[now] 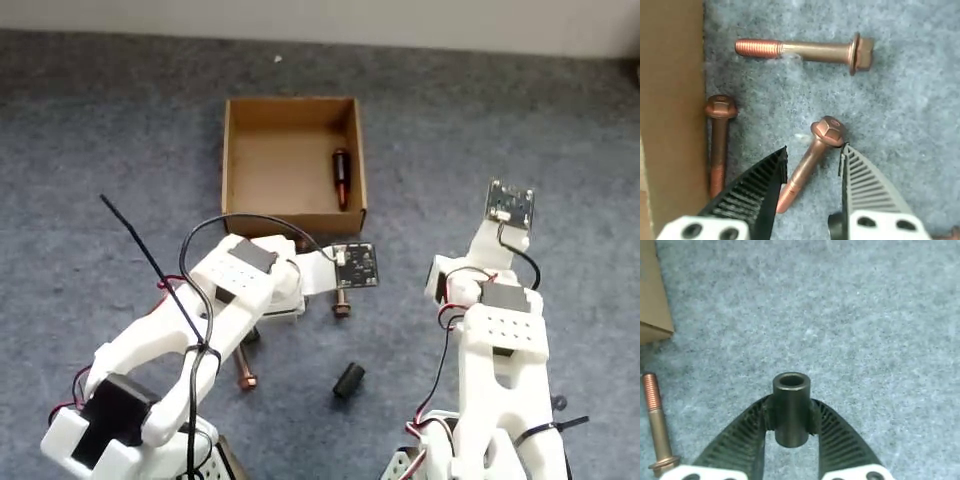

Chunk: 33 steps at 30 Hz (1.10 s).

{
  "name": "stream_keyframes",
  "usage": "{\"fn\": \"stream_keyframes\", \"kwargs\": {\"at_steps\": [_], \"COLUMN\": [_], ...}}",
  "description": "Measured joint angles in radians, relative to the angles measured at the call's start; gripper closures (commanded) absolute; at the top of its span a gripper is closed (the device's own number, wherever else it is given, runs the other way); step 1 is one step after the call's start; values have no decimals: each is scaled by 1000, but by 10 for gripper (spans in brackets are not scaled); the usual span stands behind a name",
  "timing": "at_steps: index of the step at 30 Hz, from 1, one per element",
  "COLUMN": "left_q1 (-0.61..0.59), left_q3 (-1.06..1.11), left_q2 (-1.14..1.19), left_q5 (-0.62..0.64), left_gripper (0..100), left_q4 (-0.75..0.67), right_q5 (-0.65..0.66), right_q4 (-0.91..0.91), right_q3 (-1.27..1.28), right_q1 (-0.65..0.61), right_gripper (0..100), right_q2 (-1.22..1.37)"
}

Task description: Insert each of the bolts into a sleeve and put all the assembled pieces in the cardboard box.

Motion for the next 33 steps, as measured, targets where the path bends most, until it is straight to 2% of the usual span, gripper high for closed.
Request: {"fn": "stream_keyframes", "kwargs": {"at_steps": [8,16,23,28,33], "left_q1": [0,-6,0,-8,-54], "left_q3": [-92,-210,-227,-227,-226], "left_q2": [164,284,287,241,86], "left_q5": [-3,0,-2,129,267], "left_gripper": [813,998,995,995,994], "left_q4": [0,63,89,109,109], "right_q5": [0,0,0,0,-6], "right_q4": [0,0,0,0,0], "right_q3": [0,0,0,0,0], "right_q1": [0,0,0,-2,-40], "right_gripper": [993,993,993,993,993], "right_q2": [0,0,-11,-11,-11]}}
